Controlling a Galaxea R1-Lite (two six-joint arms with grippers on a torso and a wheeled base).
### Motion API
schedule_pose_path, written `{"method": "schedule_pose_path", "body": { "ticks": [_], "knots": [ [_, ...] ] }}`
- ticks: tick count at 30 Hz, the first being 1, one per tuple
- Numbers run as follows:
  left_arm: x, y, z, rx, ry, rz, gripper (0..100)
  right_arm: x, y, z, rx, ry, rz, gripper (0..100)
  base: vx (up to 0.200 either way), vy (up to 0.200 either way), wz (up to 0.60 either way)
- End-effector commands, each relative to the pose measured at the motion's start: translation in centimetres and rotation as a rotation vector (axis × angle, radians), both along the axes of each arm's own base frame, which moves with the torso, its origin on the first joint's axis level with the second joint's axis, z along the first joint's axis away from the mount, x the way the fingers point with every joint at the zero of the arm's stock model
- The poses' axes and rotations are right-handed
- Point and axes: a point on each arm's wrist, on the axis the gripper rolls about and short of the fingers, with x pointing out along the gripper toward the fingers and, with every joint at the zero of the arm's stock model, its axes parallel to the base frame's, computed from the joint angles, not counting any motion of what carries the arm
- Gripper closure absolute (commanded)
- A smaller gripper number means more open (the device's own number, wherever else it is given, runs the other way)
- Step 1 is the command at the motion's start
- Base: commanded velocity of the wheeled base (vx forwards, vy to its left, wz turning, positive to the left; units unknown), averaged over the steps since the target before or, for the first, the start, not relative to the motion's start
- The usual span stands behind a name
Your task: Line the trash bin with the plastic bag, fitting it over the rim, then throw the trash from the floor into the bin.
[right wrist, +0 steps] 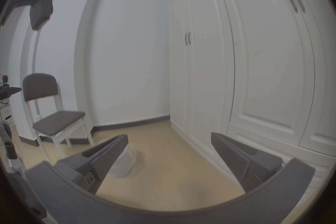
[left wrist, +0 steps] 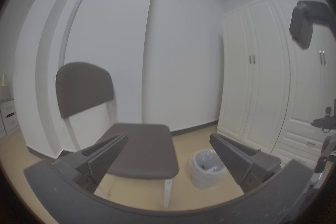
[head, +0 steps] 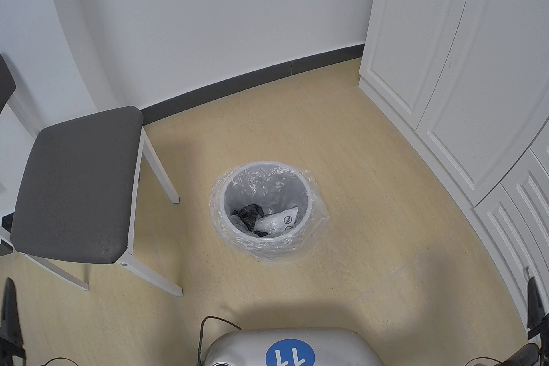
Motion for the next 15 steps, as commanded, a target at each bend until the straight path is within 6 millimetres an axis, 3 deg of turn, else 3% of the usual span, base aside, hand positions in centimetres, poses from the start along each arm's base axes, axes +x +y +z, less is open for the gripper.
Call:
{"method": "schedule_pose_path", "body": {
  "ticks": [1, 8, 9, 15],
  "knots": [
    [1.7, 0.2, -5.0, -0.005, 0.151, 0.071, 0, 0.1, 0.0, -2.1, 0.006, 0.143, 0.011, 0, 0.000, 0.000, 0.00],
    [1.8, 0.2, -6.0, -0.020, 0.238, 0.094, 0, 0.1, 0.1, -2.1, 0.010, 0.141, 0.025, 0, 0.000, 0.000, 0.00],
    [1.8, 0.2, -6.0, -0.024, 0.242, 0.091, 0, 0.1, 0.1, -2.9, -0.005, 0.253, 0.033, 0, 0.000, 0.000, 0.00],
    [1.8, 0.2, -6.1, -0.020, 0.242, 0.085, 0, 0.1, 0.1, -2.7, 0.001, 0.205, 0.028, 0, 0.000, 0.000, 0.00]
  ]
}}
